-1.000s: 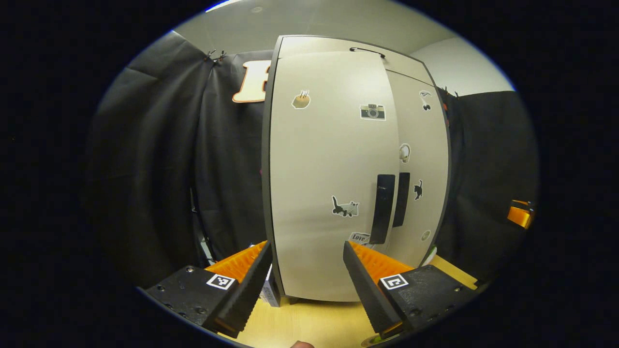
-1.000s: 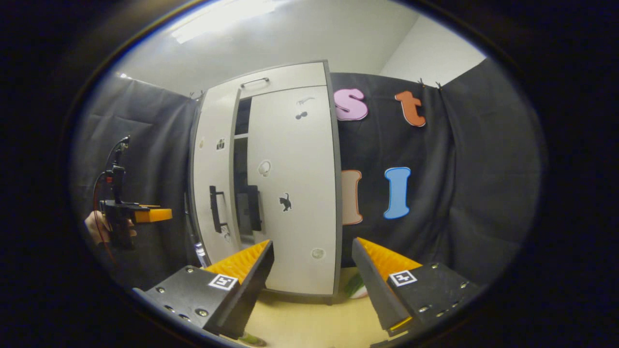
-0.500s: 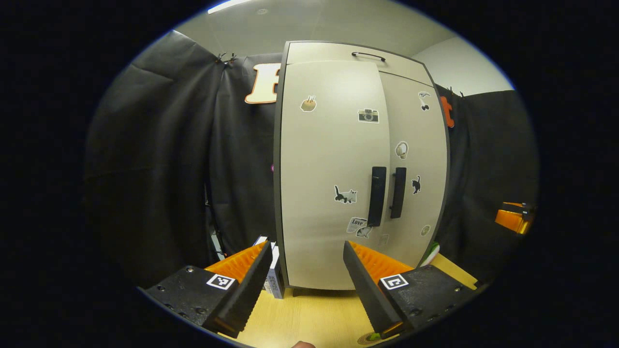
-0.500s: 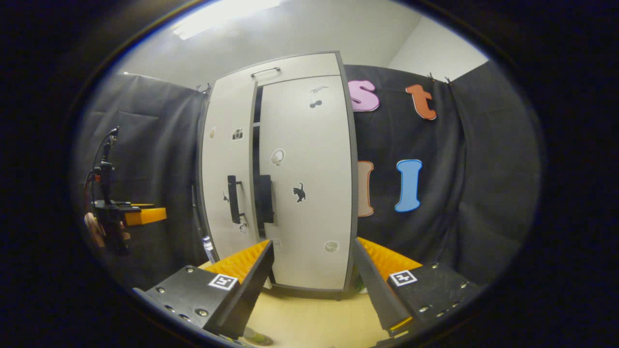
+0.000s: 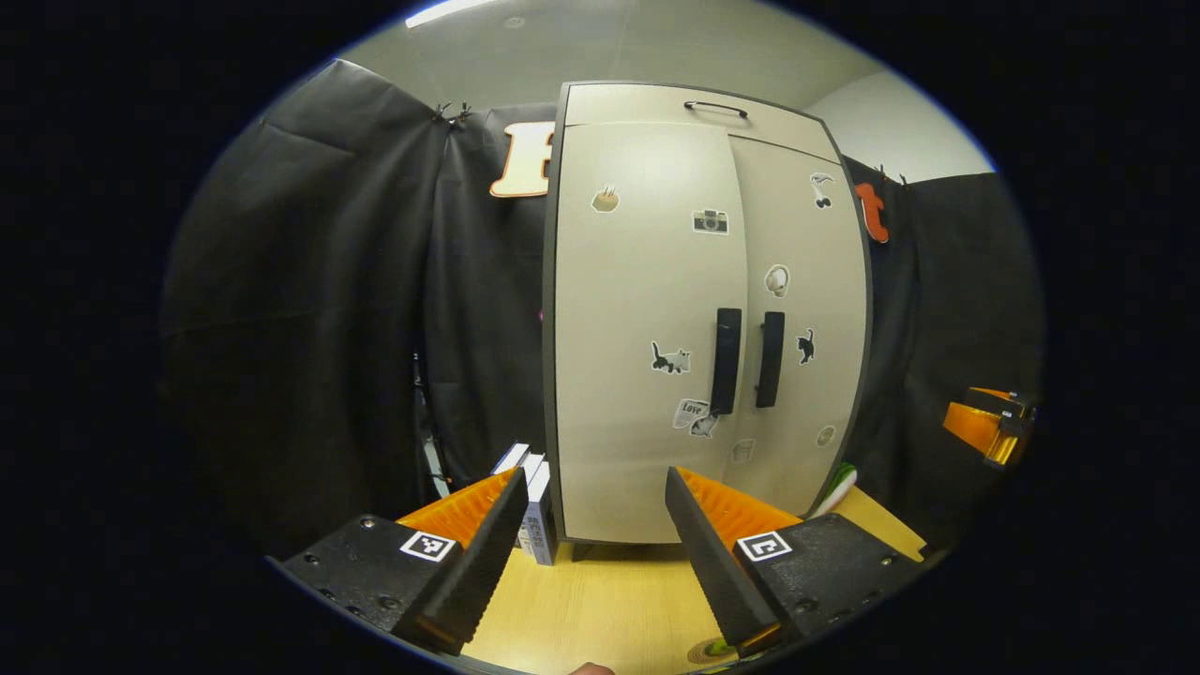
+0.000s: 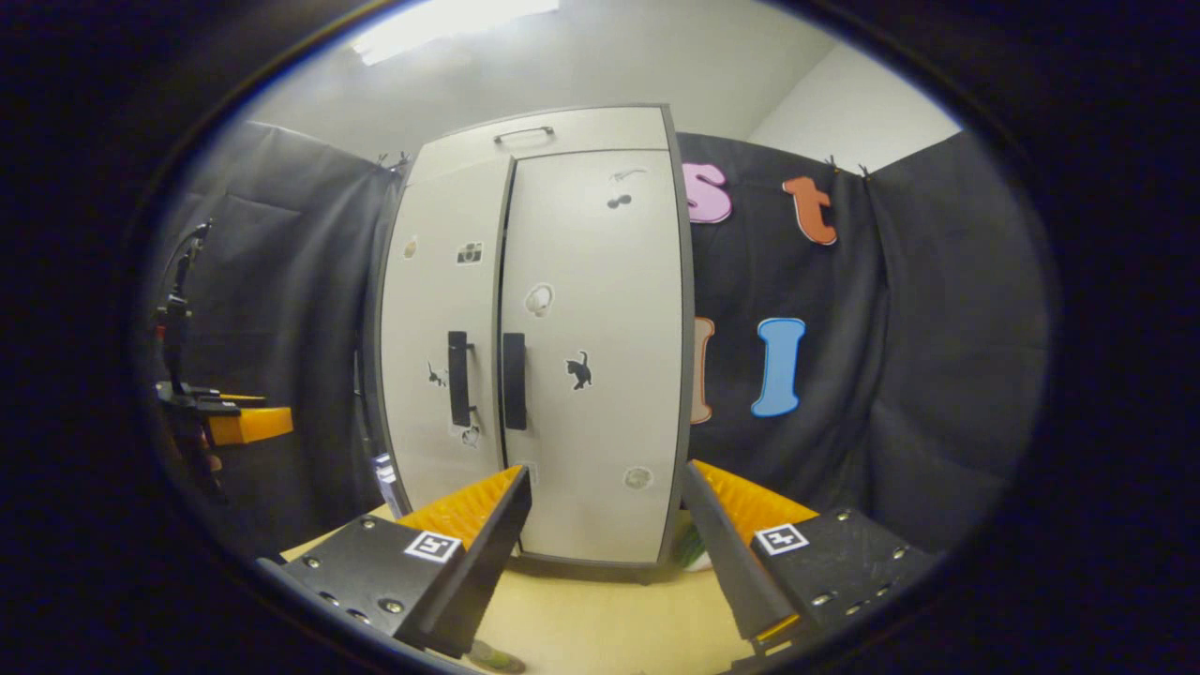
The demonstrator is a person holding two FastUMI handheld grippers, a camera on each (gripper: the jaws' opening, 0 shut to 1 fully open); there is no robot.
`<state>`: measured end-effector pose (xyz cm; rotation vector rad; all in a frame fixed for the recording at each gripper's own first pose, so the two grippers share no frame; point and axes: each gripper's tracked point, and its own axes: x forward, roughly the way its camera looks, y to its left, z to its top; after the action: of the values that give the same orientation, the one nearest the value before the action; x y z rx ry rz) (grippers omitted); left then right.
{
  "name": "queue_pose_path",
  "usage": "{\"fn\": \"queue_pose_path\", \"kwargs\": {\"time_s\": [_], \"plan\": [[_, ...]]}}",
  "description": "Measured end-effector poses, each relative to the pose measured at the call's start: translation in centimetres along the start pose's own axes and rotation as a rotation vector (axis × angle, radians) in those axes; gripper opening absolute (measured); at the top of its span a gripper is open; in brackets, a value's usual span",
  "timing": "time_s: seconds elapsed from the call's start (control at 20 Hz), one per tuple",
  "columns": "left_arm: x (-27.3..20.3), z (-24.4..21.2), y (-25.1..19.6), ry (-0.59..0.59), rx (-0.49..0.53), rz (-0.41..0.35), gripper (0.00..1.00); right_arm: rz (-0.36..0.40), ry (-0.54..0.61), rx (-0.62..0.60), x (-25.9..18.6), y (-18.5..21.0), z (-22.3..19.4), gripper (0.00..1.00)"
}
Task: Grasp the bottle in the cabinet with the left hand and place it on the coaster, then close the right door with the right hand and the left door with the left hand.
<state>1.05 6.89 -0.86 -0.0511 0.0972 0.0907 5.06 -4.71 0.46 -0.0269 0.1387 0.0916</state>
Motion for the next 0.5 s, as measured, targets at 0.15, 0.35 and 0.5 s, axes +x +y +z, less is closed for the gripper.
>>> {"fn": "queue_pose_path", "kwargs": {"time_s": [0.15, 0.35, 0.5], "plan": [[-0.1, 0.5, -0.5, -0.018, 0.022, 0.005, 0.94, -0.003, -0.042, -0.022, -0.3, 0.7, 0.9, 0.98], [0.5, 1.8, -1.1, -0.054, 0.066, 0.012, 0.93, -0.019, -0.067, -0.038, -0.2, 0.9, 1.3, 0.98], [1.2, 2.3, -2.9, -0.074, 0.081, -0.029, 0.93, -0.053, -0.085, -0.049, 0.0, 0.3, 1.5, 0.98]]}}
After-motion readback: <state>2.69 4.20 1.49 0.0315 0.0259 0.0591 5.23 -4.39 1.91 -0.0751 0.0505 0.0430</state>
